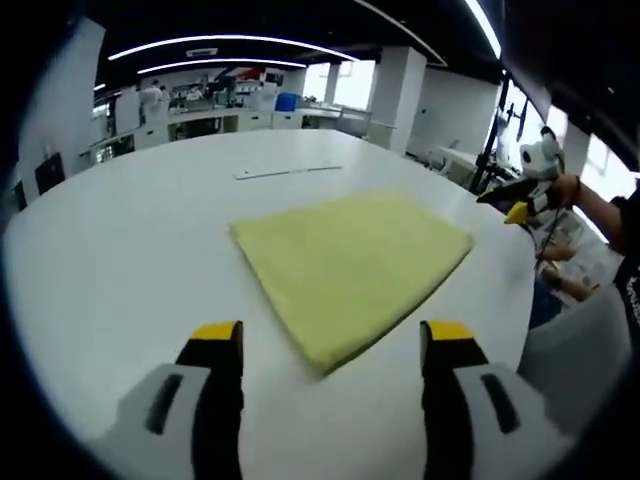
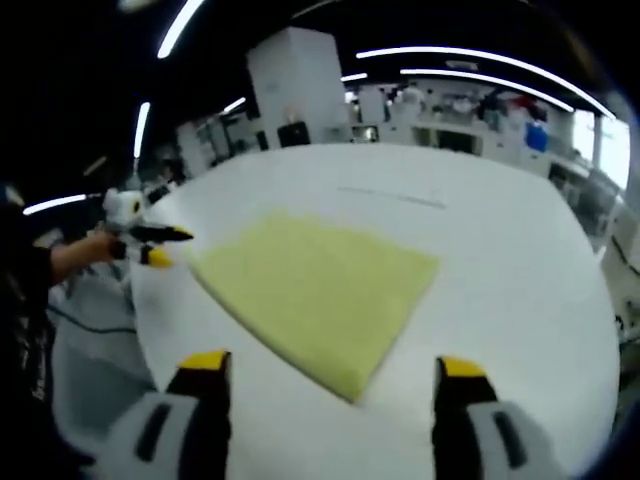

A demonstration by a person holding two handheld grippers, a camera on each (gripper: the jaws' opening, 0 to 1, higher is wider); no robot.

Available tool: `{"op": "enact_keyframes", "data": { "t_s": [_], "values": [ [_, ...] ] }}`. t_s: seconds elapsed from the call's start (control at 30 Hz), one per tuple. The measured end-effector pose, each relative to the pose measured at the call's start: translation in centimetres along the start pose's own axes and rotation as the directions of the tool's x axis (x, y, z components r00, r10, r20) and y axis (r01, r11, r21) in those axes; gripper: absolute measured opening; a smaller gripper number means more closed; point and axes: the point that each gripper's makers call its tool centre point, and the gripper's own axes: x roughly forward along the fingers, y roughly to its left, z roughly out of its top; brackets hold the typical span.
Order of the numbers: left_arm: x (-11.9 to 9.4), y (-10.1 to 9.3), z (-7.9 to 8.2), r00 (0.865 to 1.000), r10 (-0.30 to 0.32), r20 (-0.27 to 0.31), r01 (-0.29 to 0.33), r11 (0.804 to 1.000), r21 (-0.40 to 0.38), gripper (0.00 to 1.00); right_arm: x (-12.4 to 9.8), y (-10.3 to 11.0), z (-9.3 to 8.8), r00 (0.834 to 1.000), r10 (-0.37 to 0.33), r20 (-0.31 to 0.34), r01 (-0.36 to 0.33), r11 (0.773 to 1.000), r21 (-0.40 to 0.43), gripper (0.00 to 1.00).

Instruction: Fold the garment on the visible template until the final outline fits inside the template.

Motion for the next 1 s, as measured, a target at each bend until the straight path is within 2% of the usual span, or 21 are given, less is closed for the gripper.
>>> {"op": "enact_keyframes", "data": {
  "t_s": [0.3,0.43,0.6,0.73,0.83,1.0],
  "values": [
    [-2.9,-0.6,0.8,1.0,0.024,0.016,-0.024,1.0,0.02,0.88,-2.6,1.5,1.2,0.999,-0.029,0.035,0.031,0.998,-0.052,0.93],
    [-4.1,-1.2,1.4,0.999,0.027,0.028,-0.027,0.999,0.019,0.93,-3.6,2.0,1.0,0.998,-0.049,0.041,0.052,0.996,-0.074,0.98],
    [-5.3,-1.4,1.4,0.998,0.049,0.028,-0.05,0.997,0.058,0.98,-4.6,2.8,0.4,0.998,-0.051,0.043,0.055,0.994,-0.097,0.99],
    [-5.8,-1.9,1.4,0.998,0.04,0.04,-0.042,0.998,0.05,0.99,-5.3,3.3,0.3,0.996,-0.047,0.072,0.053,0.995,-0.083,0.99],
    [-6.0,-2.0,0.6,0.999,0.047,0.001,-0.047,0.996,0.081,0.99,-5.6,3.6,0.1,0.995,-0.054,0.081,0.061,0.994,-0.086,0.99],
    [-6.6,-2.5,0.2,0.999,0.042,0.002,-0.042,0.996,0.079,0.99,-6.0,4.1,-0.7,0.995,-0.064,0.077,0.074,0.99,-0.12,0.99]
  ]
}}
